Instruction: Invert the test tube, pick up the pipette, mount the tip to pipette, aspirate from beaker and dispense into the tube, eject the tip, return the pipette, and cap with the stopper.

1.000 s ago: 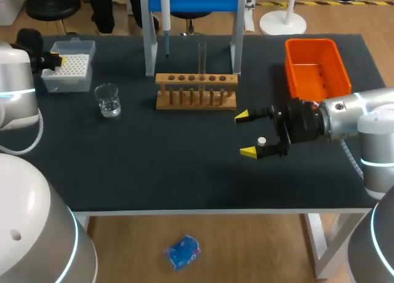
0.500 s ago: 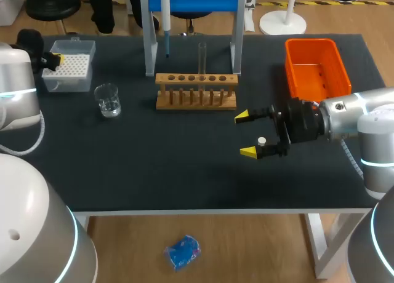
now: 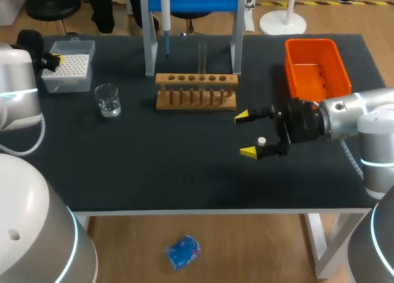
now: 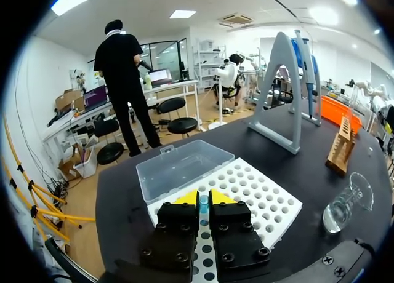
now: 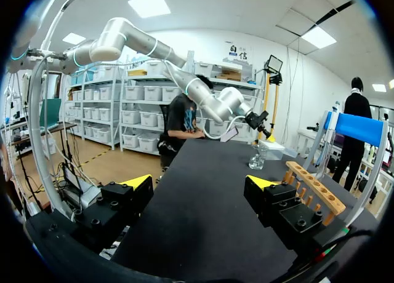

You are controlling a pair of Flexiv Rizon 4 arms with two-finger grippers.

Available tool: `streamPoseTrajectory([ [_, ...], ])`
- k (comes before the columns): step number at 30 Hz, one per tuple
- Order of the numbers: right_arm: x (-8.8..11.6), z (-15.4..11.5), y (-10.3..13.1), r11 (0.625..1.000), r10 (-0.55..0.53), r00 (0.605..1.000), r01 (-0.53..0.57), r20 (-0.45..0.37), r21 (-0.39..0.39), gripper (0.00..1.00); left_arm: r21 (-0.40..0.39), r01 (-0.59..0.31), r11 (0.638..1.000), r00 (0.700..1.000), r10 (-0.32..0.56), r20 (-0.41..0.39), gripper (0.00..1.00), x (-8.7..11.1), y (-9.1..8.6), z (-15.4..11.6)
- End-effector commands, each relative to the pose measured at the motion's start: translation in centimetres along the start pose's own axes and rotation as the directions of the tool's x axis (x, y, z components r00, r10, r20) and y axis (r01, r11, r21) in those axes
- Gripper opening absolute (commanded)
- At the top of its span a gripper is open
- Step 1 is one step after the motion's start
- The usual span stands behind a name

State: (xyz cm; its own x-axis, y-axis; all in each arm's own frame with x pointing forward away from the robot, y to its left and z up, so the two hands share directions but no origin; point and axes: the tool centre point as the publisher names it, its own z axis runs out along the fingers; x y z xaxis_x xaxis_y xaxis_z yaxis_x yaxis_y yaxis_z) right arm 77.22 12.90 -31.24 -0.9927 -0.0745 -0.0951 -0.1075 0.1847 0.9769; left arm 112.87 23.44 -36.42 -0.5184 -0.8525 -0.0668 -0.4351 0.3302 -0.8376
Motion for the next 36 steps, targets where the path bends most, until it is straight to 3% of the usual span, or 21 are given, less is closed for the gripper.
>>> streamPoseTrajectory([
  [1, 0.1, 0.0, 0.0, 1.0, -0.001, 1.0, 0.001, 0.002, 0.001, 1.0, 0.01, -0.001, 1.0, 1.0, 0.001, 0.004, 0.0, 0.0, 0.1, 0.0],
  [36, 0.1, 0.0, 0.0, 1.0, -0.001, 1.0, 0.001, 0.002, 0.001, 1.0, 0.054, -0.009, 0.998, 1.0, 0.008, 0.019, 0.0, -0.1, -3.2, -2.5],
])
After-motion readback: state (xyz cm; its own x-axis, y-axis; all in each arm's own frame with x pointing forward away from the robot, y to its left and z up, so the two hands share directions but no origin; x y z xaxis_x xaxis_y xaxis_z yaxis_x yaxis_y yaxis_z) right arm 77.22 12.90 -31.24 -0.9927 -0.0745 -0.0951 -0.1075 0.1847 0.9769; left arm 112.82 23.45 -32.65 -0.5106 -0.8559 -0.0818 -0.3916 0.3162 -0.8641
